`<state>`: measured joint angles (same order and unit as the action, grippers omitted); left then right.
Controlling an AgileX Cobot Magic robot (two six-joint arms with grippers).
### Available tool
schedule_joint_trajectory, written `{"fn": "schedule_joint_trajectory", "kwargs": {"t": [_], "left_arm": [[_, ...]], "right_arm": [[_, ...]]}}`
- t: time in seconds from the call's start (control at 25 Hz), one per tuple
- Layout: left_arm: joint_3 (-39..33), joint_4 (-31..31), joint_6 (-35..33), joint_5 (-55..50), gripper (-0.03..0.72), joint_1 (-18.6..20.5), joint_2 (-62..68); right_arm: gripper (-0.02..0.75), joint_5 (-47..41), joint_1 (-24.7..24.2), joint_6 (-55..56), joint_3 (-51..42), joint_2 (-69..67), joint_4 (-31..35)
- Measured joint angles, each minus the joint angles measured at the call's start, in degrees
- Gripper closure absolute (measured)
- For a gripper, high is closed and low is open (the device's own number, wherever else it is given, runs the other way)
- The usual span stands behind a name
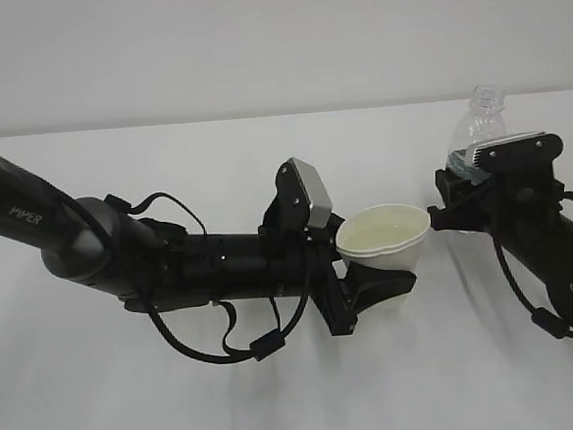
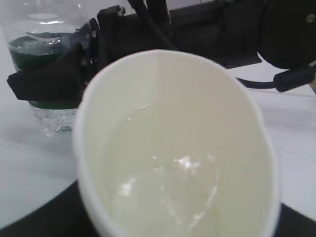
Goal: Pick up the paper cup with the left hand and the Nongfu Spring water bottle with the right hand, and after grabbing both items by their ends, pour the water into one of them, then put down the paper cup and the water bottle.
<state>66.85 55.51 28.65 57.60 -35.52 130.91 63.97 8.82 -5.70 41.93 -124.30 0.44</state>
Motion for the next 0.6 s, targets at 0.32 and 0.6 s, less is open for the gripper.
{"fn": "schedule_joint_trajectory", "kwargs": {"t": [0.32, 0.6], "left_arm": [[0.0, 0.0, -0.1, 0.0, 0.262, 0.0, 0.0], [0.0, 0.0, -0.1, 0.0, 0.262, 0.0, 0.0]], "right_arm": [[0.353, 0.3, 0.0, 0.0, 1.2, -2.0, 0.0], [0.353, 1.1, 0.0, 0.0, 1.2, -2.8, 0.0]]}}
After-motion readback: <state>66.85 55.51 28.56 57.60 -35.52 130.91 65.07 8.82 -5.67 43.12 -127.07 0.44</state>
